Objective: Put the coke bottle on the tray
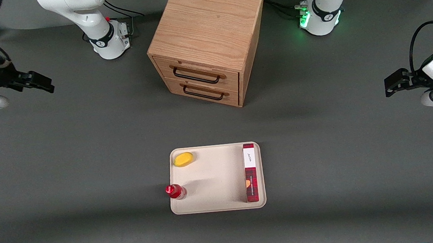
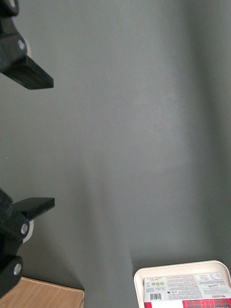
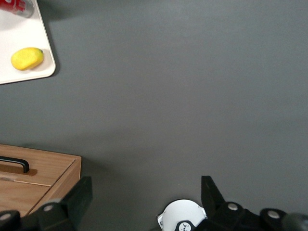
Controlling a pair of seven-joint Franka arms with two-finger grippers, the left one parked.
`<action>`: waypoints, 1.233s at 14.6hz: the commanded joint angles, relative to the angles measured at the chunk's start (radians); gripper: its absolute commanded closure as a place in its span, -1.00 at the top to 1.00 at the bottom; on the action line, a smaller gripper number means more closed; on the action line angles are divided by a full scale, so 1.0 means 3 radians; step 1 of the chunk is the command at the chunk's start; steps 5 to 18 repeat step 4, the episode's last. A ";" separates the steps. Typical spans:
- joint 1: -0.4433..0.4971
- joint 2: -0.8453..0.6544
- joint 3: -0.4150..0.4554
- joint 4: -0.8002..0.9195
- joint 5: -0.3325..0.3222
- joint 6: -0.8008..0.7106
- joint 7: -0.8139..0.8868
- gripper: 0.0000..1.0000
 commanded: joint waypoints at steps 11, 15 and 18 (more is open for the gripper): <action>0.0039 0.0205 -0.0024 0.0384 0.0093 -0.0134 0.0083 1.00; 0.0039 0.0205 -0.0024 0.0384 0.0093 -0.0134 0.0083 1.00; 0.0039 0.0205 -0.0024 0.0384 0.0093 -0.0134 0.0083 1.00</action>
